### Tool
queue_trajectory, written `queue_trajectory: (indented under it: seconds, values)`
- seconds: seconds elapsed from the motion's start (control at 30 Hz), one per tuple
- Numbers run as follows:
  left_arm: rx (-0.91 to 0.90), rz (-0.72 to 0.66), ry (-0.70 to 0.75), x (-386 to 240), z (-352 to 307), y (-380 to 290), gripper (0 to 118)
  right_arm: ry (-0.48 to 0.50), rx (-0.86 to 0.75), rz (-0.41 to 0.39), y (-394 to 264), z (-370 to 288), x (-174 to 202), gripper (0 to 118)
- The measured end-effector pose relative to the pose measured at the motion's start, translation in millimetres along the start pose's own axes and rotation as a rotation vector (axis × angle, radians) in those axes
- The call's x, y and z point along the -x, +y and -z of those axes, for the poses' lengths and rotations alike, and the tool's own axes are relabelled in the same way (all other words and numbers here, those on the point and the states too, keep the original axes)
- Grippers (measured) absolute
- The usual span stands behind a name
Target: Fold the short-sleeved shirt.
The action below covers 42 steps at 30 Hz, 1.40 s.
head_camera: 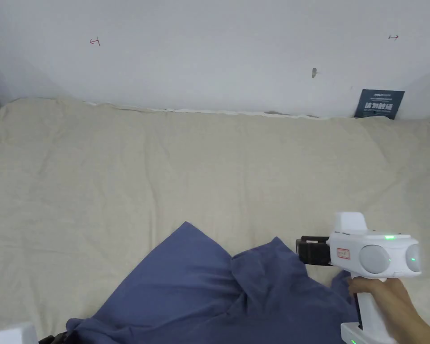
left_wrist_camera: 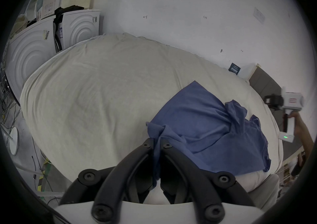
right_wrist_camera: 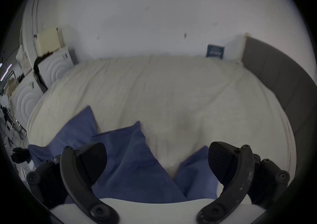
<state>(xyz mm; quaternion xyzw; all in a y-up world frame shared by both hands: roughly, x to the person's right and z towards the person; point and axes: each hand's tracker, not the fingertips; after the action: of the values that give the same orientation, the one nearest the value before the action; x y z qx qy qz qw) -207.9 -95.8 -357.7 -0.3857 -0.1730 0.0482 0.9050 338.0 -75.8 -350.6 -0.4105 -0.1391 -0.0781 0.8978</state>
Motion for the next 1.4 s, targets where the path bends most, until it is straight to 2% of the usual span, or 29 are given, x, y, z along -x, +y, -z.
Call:
queue_trajectory:
  seconds: [0.07, 0.1, 0.27, 0.33, 0.37, 0.43, 0.47, 0.5, 0.57, 0.7, 0.83, 0.97, 1.1, 1.3, 1.4]
  values:
    - [0.008, -0.008, -0.005, -1, 7, 1, 6, -0.007, 0.063, -0.027, 6, 31, 9, 117]
    - [0.012, -0.014, -0.009, -1, 10, 1, 6, -0.006, 0.083, -0.037, 6, 44, 12, 112]
    - [0.039, -0.027, -0.013, -2, 22, -2, 6, -0.011, 0.224, -0.059, -2, 106, 12, 77]
    - [0.05, -0.032, -0.014, -2, 26, -4, 6, -0.034, 0.227, -0.098, -7, 107, 16, 47]
    - [0.052, -0.032, -0.015, -2, 27, -4, 6, -0.054, 0.175, -0.137, -7, 100, 16, 39]
    - [0.051, -0.029, -0.009, -2, 27, -5, 6, -0.047, 0.167, -0.143, -11, 99, 14, 2]
    - [0.051, -0.03, -0.008, -3, 27, -5, 6, -0.07, 0.149, -0.158, -10, 93, 10, 2]
    - [0.048, -0.03, -0.003, -4, 25, -6, 6, -0.039, 0.127, -0.133, -9, 86, 5, 2]
    - [0.037, -0.034, 0.0, -6, 20, -6, 6, -0.045, 0.069, -0.095, -10, 58, 4, 2]
    - [-0.011, -0.065, -0.023, -10, 8, 8, 6, -0.055, -0.089, -0.115, -1, -8, -8, 2]
    - [-0.114, -0.059, -0.075, -22, -8, 51, 6, -0.092, -0.274, -0.113, 24, -89, -17, 2]
    - [-0.229, 0.028, -0.085, -53, -20, 121, 6, -0.138, -0.455, -0.109, 71, -160, -41, 2]
    - [-0.297, 0.077, -0.117, -95, -24, 205, 6, -0.231, -0.617, -0.122, 124, -231, -53, 2]
    - [-0.421, 0.187, -0.133, -172, -36, 338, 6, -0.29, -0.802, -0.044, 208, -305, -83, 2]
    - [-0.481, 0.244, -0.097, -207, -43, 397, 6, -0.312, -0.889, -0.001, 246, -327, -95, 2]
